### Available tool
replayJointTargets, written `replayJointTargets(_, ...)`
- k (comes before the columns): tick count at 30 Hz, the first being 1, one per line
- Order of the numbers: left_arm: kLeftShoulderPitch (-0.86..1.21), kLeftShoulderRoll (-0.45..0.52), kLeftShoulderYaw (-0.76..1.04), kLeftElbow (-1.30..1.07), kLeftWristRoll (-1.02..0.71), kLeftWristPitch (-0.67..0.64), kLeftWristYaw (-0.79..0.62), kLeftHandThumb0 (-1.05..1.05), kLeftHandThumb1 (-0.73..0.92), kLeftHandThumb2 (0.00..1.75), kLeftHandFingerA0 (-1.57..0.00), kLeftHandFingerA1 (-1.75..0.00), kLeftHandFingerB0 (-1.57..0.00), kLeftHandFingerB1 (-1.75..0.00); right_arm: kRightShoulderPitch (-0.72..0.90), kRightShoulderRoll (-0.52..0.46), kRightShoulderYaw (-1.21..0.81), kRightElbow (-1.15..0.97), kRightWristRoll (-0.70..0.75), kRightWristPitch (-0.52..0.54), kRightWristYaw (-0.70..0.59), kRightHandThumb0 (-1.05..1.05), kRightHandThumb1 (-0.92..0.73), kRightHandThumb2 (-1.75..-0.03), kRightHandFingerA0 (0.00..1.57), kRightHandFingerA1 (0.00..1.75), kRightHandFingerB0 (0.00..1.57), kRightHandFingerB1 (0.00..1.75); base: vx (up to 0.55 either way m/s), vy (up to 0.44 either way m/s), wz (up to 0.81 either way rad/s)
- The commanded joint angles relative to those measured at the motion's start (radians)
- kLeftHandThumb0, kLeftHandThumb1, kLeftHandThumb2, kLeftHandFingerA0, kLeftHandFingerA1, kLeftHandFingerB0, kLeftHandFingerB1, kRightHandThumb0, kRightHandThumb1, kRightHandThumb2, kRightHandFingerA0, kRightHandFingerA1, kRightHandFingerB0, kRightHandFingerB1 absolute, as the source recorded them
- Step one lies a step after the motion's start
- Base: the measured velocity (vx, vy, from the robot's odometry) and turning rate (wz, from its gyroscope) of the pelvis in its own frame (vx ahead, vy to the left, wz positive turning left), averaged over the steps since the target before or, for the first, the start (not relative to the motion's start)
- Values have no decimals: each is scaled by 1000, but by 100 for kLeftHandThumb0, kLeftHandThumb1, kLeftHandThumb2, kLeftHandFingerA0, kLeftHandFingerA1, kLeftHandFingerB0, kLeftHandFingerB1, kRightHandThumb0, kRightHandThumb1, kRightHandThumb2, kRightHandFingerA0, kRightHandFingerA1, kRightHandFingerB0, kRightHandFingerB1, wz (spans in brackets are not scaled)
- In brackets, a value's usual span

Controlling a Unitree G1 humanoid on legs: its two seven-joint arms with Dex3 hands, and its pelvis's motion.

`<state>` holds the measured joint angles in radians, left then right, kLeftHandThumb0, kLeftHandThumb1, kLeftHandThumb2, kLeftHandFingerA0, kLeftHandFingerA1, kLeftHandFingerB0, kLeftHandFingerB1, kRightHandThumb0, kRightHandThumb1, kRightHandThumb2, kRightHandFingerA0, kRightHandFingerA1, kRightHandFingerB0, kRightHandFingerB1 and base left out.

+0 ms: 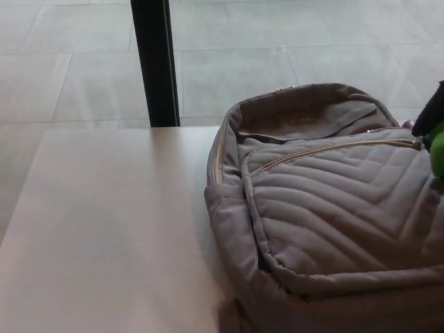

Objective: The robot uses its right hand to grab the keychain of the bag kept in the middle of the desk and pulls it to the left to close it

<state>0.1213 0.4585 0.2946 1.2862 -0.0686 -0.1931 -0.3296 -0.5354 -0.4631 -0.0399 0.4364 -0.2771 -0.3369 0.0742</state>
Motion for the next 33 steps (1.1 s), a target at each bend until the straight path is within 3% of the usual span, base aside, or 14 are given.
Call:
replayJointTargets(1,2,3,1,7,-3,-6,12,-105,91,87,-77,-111,-38,-114,-40,40,47,-84,26,150,82,-18,-59,-103,83,175,70,160,0,0,0)
replayJointTargets(7,3,0,-3,5,-1,-15,8,-105,90,88,-80,-109,-37,-117,-55,86,84,-146,17,248,97,-17,-58,-102,83,175,66,164,0,0,0)
replayJointTargets(11,4,-3,-2,1,-3,-11,7,-105,92,87,-77,-109,-36,-115,-55,191,95,-180,20,364,52,-17,-50,-115,84,175,70,163,0,0,0)
replayJointTargets(16,3,-5,-3,1,-1,-13,15,-105,91,89,-82,-111,-38,-118,-36,268,89,-191,15,424,9,-16,-49,-121,85,175,73,164,0,0,0)
replayJointTargets(22,7,-7,3,3,-6,-5,18,-105,92,90,-83,-111,-36,-118,-7,388,95,-148,-5,402,-92,-13,-45,-133,89,175,78,165,0,0,0)
replayJointTargets(33,3,-2,11,2,-9,6,15,-105,92,89,-75,-115,-34,-119,-17,486,136,-141,-30,449,-164,-18,-48,-123,88,175,76,165,0,0,0)
